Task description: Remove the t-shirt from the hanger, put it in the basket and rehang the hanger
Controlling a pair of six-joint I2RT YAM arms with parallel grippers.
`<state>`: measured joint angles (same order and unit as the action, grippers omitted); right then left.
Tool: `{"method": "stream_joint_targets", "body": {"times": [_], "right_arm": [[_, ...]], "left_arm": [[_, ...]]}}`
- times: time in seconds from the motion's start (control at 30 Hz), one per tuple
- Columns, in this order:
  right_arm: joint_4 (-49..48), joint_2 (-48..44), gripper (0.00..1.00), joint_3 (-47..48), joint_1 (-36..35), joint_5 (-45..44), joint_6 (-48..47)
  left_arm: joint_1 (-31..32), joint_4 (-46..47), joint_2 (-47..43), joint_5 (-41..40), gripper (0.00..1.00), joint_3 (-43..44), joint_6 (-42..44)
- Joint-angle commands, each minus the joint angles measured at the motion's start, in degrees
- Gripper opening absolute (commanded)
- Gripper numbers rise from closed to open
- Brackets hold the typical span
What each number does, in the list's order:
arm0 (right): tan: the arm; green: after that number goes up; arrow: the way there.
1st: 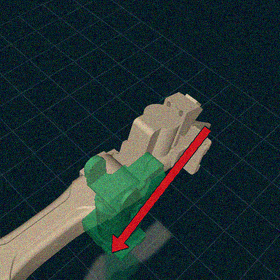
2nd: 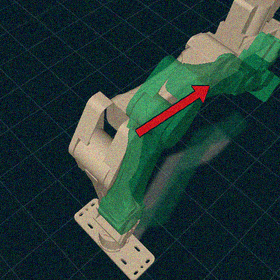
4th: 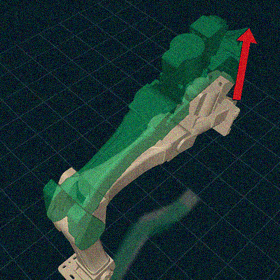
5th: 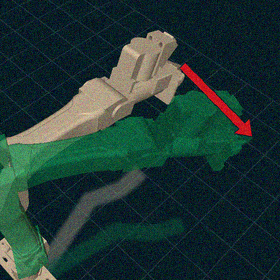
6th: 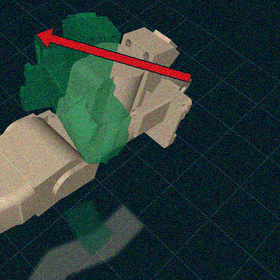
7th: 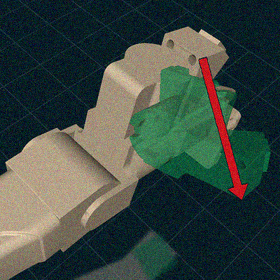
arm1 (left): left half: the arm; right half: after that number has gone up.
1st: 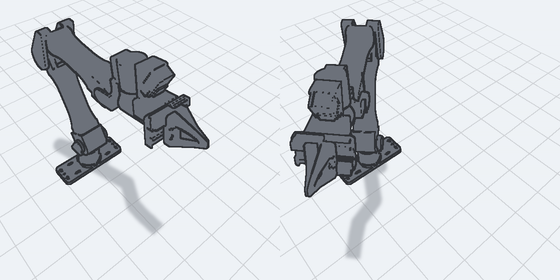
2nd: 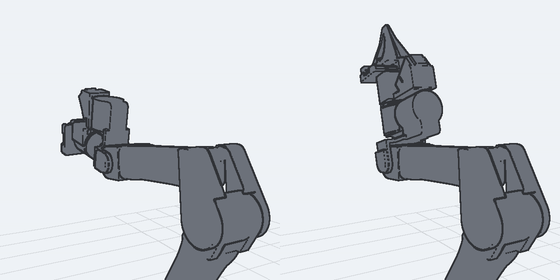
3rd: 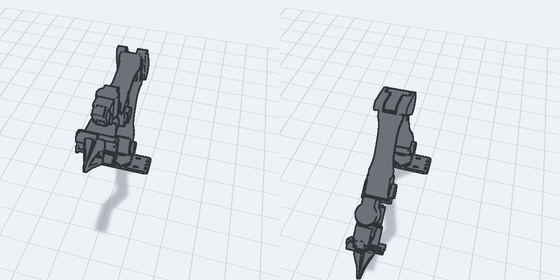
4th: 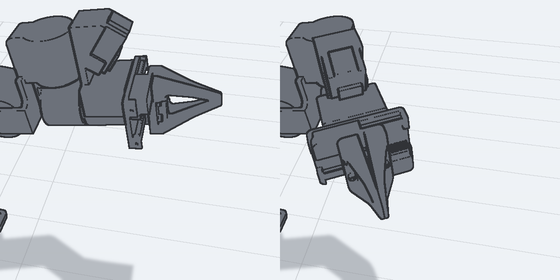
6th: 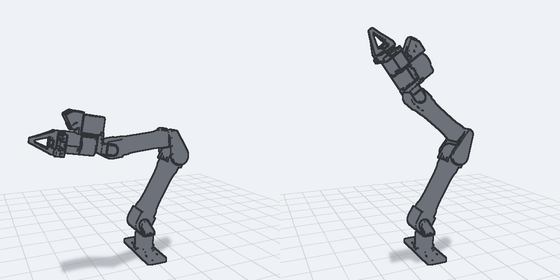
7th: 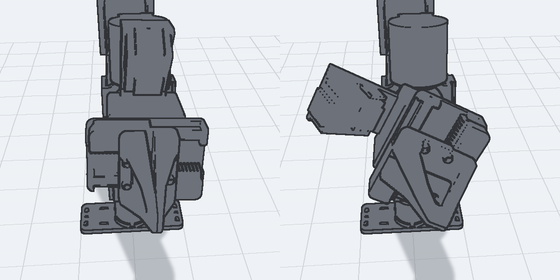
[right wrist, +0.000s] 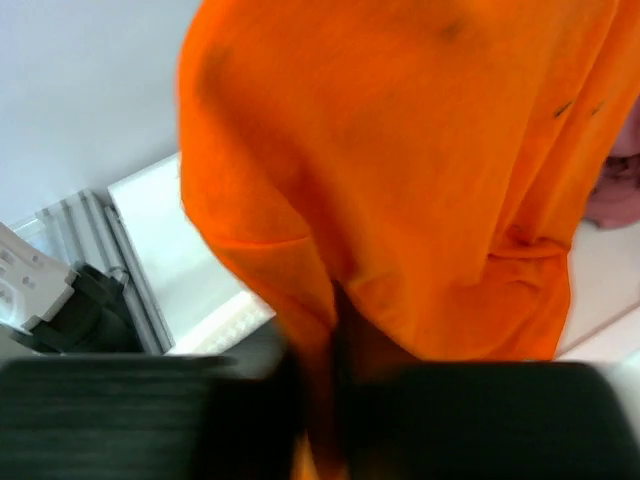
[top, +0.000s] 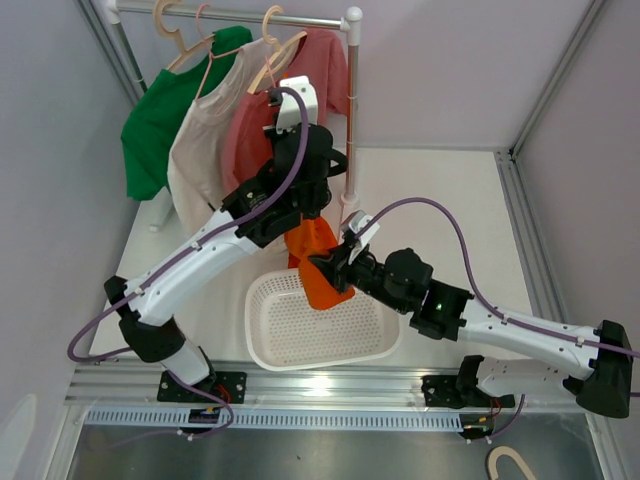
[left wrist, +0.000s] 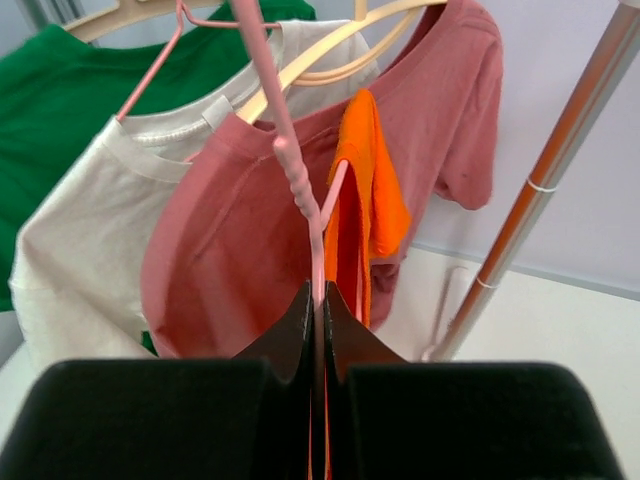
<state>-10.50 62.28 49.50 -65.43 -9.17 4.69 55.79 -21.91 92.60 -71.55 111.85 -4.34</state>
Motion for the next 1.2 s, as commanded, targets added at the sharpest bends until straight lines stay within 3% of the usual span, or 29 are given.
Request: {"method": "stream_joint_targets", "body": {"times": [0.0, 0.03, 0.23, 0.43, 0.63, 0.77, 0.9, 1.03, 1.17], "right_arm": [[-6.20, -0.76, 0.08, 0.16, -0.49, -2.70, 0.76], [-5.76, -1.02, 0.00, 0.08, -0.58, -2.78, 1.11], [-0.76, -6.54, 0.00, -1.68, -7.95, -9.52, 1.64], [6.10, -12.70, 0.00, -3.53, -18.40, -17.80, 4.19], [9.71, -13.24, 0.00, -4.67, -25.79, -24.75, 9.98], [5.42, -9.91, 0.00, -8.53, -25.80, -24.85, 13.94], [-0.13, -4.73, 0.00, -10.12, -23.52, -21.51, 16.31], [1.80, -1.81, 0.00, -5.82, -15.71, -17.66, 14.39], [2.76, -0.85, 0.00, -0.55, -3.77, -10.97, 12.10]], "left_arm": [[0.72, -5.31, -4.18, 2.28, 0.01, 0.47, -8.92], [0.64, -5.07, -4.18, 2.55, 0.01, 0.21, -9.28], [-2.25, -0.94, -1.37, 6.75, 0.01, 1.79, -3.22], [-8.84, -5.16, 2.58, 11.95, 0.01, 9.78, -3.58], [-11.58, -2.00, 8.82, 12.75, 0.01, 19.70, 4.15], [-11.58, -3.04, 11.02, 15.20, 0.01, 25.07, 5.40], [-11.23, -12.94, 9.28, 20.81, 0.01, 28.86, 0.05], [-11.14, -27.54, 0.43, 31.10, 0.01, 23.25, -15.38], [-9.91, -27.93, -9.87, 39.19, 0.01, 9.54, -18.60]]}}
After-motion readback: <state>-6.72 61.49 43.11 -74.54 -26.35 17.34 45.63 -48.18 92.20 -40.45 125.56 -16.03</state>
